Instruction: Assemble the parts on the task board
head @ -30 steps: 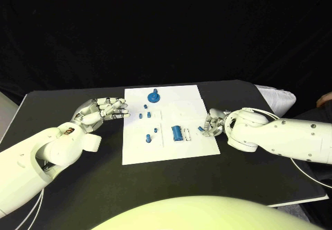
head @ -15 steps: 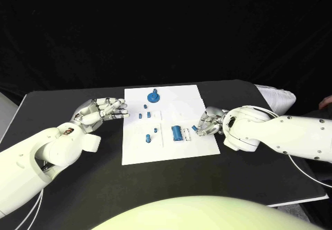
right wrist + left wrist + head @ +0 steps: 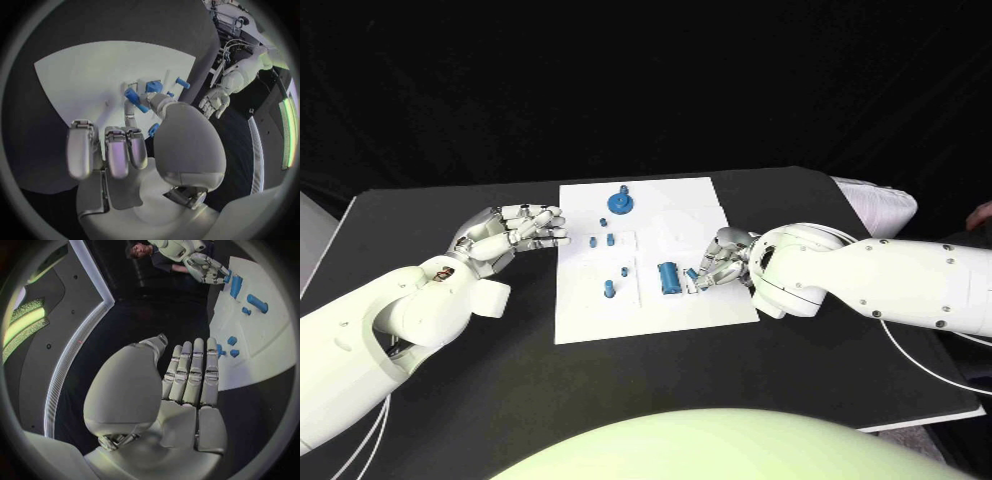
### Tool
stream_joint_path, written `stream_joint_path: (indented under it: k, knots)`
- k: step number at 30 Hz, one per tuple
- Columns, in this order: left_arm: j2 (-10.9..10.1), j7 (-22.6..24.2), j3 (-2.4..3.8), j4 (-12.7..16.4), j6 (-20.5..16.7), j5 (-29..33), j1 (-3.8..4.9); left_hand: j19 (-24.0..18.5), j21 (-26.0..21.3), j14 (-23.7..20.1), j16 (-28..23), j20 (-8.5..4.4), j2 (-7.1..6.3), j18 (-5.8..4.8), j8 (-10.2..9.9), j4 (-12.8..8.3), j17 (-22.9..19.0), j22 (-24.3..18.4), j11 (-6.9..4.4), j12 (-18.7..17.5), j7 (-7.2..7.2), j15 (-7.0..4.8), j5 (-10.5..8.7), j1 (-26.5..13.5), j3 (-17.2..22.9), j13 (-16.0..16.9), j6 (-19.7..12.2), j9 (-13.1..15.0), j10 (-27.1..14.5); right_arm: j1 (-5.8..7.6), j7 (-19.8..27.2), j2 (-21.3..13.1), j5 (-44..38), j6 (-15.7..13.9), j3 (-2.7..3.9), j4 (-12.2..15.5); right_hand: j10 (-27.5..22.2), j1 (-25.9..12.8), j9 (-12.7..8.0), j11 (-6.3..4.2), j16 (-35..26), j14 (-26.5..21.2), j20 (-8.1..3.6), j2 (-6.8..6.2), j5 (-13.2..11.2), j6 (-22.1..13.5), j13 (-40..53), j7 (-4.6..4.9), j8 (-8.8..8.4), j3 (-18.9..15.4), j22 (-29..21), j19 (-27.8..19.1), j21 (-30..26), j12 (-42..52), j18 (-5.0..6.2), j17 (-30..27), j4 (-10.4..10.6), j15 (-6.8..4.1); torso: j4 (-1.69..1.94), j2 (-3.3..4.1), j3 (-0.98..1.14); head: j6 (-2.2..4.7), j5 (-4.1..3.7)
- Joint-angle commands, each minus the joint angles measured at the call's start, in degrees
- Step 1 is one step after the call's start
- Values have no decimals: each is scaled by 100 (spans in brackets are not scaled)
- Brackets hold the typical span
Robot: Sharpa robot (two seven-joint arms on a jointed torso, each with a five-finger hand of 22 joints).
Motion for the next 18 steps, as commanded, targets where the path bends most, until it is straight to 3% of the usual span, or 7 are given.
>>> stream_joint_path:
  k: [1, 5, 8, 18]
  knots:
    - [3, 13, 4, 20, 60, -2, -1, 55, -31, 17, -19, 4, 31, 82, -21, 4, 8, -4, 27, -32, 32, 18, 20, -42, -15, -5, -12, -8, -8, -31, -170, 53, 16, 134, -9, -56, 608, -82, 17, -29, 23, 596, -13, 2, 89, 25, 1510, -25, 39, 137, 937, 409, -30, 19, -30, 1509, -197, -11, 5, 4, 1, 1, 9]
    - [1, 12, 4, 21, 63, -2, -1, 56, -33, 18, -21, 4, 42, 82, -22, 8, 11, -4, 28, -33, 33, 19, 20, -51, -14, -5, -11, -9, -8, -54, -214, 118, -149, 99, -16, -120, 608, -225, 19, -34, 23, 596, -16, 22, -102, 19, 1510, -34, 33, 27, 937, 410, -37, 19, -30, 1509, -141, -13, 1, 6, 8, 1, 16]
    - [1, 11, 4, 21, 64, -2, -1, 56, -33, 18, -21, 4, 42, 82, -22, 8, 11, -4, 28, -33, 33, 19, 20, -51, -14, -5, -11, -9, -8, -62, -234, 156, -299, 42, -19, -158, 608, -325, 11, -39, 23, 596, -20, 35, -387, 20, 1510, -41, 19, -61, 942, 413, -32, 19, -31, 1509, -84, -17, -2, 6, 10, 1, 9]
    - [5, 10, 4, 12, 70, -2, -1, 58, -35, 18, -23, 4, 48, 82, -23, 9, 13, -4, 29, -34, 34, 19, 20, -57, -14, -5, -12, -10, -8, -71, -225, 244, -555, -89, -20, -206, 608, -456, -6, -41, 23, 596, -22, 65, -563, 38, 1510, -46, 2, -153, 950, 417, -23, 19, -34, 1509, 38, -20, -2, 9, 14, 1, 20]
